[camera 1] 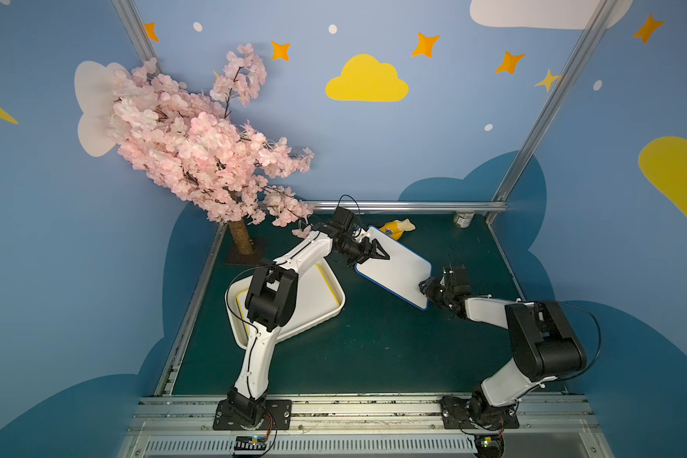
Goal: Put the whiteboard into the storage box
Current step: Pick up the whiteboard at the center of the board.
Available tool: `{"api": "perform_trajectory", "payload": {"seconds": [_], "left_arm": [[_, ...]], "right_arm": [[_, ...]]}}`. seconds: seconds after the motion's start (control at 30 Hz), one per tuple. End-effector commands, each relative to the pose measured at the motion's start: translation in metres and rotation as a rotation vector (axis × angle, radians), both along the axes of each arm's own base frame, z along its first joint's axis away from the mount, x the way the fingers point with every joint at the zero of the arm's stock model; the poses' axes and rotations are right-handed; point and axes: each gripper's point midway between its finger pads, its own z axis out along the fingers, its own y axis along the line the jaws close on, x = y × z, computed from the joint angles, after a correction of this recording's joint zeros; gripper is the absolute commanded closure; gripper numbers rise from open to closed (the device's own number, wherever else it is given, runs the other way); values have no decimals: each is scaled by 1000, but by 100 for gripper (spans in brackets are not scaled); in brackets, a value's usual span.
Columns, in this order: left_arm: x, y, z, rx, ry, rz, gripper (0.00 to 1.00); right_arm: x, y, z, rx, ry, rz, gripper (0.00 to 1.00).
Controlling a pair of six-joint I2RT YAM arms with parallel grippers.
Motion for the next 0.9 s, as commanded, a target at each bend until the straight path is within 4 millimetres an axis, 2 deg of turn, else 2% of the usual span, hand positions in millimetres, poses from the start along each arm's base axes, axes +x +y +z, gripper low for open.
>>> {"api": "perform_trajectory", "payload": {"seconds": [0.0,0.3,0.6,0.87], "left_arm": [[-13,0,26,-31,-26,-48,21],[-13,11,41,-23,-57,-47,21],[-13,15,43,-22,-69,-41,23],[-7,15,36,-14,-92,-17,36]], "right_arm": [[-113,10,-89,22,492,97,47],[-111,10,-88,13,485,106,47],[-110,10,-87,12,478,108,48],[-112,10,-84,13,466,110,49]]}}
